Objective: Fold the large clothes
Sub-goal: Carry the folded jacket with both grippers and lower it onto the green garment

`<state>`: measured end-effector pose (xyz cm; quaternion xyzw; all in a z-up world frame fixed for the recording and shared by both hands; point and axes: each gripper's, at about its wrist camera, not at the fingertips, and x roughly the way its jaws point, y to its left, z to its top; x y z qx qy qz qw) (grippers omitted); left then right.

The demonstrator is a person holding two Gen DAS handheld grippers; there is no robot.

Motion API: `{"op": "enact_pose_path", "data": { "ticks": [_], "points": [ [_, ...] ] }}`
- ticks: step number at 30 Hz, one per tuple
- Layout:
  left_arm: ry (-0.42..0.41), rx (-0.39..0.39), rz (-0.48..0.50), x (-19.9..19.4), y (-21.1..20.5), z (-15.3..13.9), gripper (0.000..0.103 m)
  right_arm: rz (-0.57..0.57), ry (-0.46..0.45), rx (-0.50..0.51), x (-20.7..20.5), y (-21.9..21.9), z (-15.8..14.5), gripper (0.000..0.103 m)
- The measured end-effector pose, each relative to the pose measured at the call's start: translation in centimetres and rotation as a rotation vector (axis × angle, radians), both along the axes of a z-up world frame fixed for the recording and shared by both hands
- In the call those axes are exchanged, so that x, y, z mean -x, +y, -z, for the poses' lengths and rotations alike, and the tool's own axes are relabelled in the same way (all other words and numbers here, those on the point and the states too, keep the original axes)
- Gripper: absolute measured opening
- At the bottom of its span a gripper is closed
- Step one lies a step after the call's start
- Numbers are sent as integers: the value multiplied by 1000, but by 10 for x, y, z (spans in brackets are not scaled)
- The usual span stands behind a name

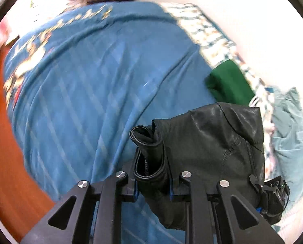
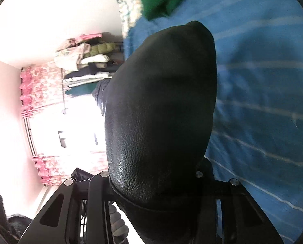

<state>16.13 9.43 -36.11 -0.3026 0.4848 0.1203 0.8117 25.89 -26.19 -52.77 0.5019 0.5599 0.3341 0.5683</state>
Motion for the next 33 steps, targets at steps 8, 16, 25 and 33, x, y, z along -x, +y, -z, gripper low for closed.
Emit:
{"op": "enact_pose_path", "data": {
  "ticks": [8,16,25,33],
  "points": [
    [-218,-9,170,-147,16,-82,16,180,-95,-60,-105,6,-73,42],
    [-356,26,249,-312,-27,-101,16,259,-198,-100,-269,-41,-109,42],
    [-212,30,294,-437,-92,41,17,155,36,-20,-417,-127,45,42],
    [-93,11,331,-461,-92,104,24,131,73,111,-407,-142,70,57]
  ]
}}
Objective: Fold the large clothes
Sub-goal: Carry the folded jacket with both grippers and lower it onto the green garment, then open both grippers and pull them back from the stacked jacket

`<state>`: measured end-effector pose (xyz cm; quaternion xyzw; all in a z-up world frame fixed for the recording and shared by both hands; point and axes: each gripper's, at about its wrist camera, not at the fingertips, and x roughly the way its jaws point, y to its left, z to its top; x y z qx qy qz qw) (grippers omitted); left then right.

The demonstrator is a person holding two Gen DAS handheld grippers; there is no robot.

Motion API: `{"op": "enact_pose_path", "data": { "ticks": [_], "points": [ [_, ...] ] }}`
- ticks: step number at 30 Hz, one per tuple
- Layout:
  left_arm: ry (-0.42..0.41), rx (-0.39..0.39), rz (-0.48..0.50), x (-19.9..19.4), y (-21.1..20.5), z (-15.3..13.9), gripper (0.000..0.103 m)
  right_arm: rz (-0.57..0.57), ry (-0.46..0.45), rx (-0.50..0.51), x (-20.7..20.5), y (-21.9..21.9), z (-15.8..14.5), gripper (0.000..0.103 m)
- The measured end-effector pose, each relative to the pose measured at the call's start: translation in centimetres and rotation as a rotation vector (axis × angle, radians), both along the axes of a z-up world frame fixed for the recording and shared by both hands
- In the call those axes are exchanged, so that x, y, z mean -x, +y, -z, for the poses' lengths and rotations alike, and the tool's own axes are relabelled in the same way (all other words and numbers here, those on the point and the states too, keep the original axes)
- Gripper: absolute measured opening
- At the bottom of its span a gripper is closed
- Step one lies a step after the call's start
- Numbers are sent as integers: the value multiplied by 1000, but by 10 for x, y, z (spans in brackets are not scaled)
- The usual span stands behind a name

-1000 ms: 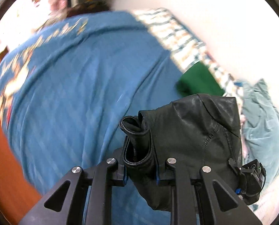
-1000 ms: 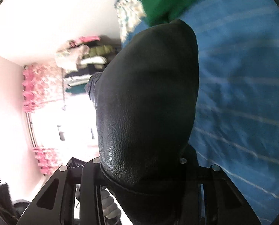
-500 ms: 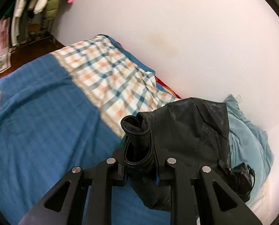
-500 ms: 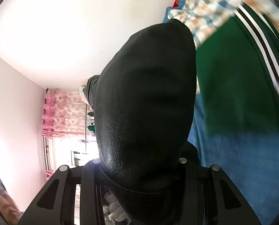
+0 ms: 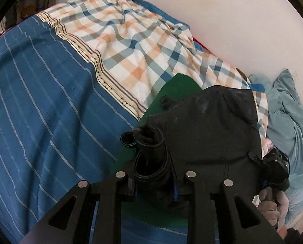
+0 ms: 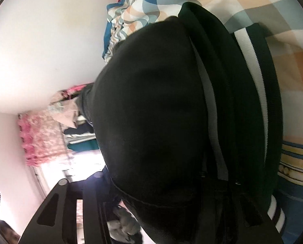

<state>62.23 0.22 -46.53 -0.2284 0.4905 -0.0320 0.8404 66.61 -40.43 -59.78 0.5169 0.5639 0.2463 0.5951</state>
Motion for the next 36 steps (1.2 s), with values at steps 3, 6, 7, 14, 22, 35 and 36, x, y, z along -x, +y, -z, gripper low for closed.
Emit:
{"op": "enact_pose_path", "data": {
  "ticks": [3,6,7,14,22,35,36],
  "points": [
    [29,-31,22,-2,-1,-6,27,-20,-42,259,12,13,-46,73],
    [32,-178,50,7,-13,-23,55,-26,-73,586,36,30,-90,87],
    [28,-232,60,9,-16,-29,85,-35,-73,702,46,39,-103,87],
    [-12,-480,149,45,-38,-84,103,-53,-67,1201,142,89,-162,93],
    [-87,-540,248,130,-56,-187,103,91,-57,1285,266,131,-293,94],
    [-220,-517,319,304,-58,-351,103,236,-204,1362,468,191,-547,94],
    [-226,-515,317,312,-56,-358,103,242,-210,1360,477,194,-557,94]
  ]
}}
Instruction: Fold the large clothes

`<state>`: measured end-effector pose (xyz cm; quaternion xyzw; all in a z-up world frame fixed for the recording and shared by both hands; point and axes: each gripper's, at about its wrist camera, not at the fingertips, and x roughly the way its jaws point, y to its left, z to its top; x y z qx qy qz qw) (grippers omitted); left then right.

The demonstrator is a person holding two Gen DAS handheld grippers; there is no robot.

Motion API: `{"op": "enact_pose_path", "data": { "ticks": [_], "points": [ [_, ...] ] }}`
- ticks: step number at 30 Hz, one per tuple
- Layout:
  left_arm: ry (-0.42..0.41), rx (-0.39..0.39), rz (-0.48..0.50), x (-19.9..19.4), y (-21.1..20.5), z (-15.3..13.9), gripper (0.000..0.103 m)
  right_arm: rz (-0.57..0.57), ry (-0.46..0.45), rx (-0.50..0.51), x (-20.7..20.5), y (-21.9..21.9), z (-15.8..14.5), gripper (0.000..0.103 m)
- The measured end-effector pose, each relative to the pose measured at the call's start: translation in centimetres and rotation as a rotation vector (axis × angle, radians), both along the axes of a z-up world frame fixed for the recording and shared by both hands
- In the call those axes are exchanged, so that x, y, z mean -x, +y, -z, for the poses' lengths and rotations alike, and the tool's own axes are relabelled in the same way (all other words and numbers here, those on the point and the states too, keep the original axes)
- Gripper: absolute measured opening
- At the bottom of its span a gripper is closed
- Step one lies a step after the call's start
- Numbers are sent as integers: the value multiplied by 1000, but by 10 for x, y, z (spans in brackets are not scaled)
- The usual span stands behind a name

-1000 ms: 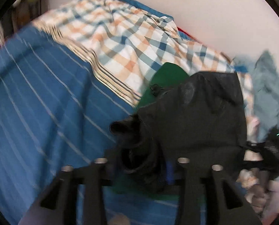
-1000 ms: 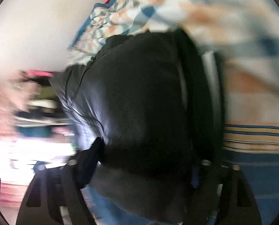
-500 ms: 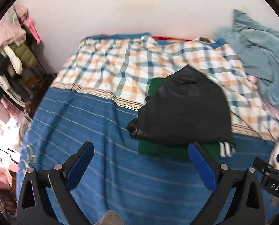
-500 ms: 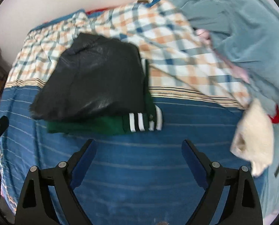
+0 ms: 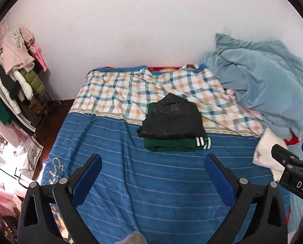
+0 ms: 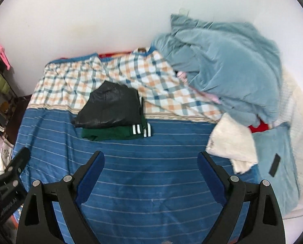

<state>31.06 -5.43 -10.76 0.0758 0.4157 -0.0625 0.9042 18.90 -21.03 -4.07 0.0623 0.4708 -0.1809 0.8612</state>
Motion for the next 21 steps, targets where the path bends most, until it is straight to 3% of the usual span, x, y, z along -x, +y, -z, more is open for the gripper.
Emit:
{"op": "enact_pose_path", "data": {
  "ticks": [2,10,21],
  "points": [
    [-17,16,7,22,2,-19,103,-6,-29,5,30,6,-30,94],
    [-83,34,-16,79,12,-69,103,-23,-122,30,105,20,-102,94],
    [-132,38,-14,118,16,-98,103,-54,-202,50,163,31,-154,94]
  ]
}}
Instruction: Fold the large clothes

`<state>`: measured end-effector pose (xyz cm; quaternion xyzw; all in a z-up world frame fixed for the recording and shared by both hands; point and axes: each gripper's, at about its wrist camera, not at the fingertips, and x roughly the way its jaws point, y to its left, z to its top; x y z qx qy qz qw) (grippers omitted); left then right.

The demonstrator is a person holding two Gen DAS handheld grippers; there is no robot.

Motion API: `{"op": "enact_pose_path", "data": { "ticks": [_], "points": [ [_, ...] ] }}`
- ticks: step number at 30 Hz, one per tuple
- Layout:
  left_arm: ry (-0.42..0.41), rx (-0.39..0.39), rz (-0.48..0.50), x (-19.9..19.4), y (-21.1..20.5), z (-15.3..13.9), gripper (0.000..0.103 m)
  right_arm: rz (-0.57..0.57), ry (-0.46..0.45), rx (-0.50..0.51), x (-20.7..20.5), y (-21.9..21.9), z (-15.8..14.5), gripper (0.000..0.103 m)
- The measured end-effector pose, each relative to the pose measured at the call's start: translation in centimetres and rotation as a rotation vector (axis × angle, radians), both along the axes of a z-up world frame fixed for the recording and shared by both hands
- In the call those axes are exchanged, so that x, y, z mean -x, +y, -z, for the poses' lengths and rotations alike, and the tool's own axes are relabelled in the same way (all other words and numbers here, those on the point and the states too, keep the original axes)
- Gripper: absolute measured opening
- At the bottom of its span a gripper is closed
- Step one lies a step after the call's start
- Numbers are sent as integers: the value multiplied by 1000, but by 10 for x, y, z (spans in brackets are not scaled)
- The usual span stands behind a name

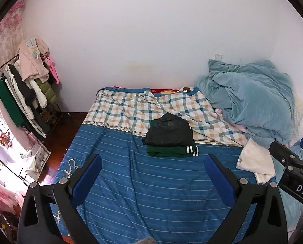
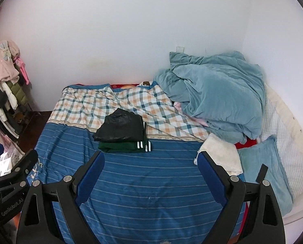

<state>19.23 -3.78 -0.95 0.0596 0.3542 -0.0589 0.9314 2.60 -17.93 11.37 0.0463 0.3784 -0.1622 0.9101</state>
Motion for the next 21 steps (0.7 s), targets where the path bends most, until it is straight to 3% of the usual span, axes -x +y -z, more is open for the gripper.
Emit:
{"op": "enact_pose_path", "data": {
  "ticks": [21],
  "points": [
    [-22,15,-30,20,3,-7,103,12,-16,35,21,-1,-6,99]
  ]
}}
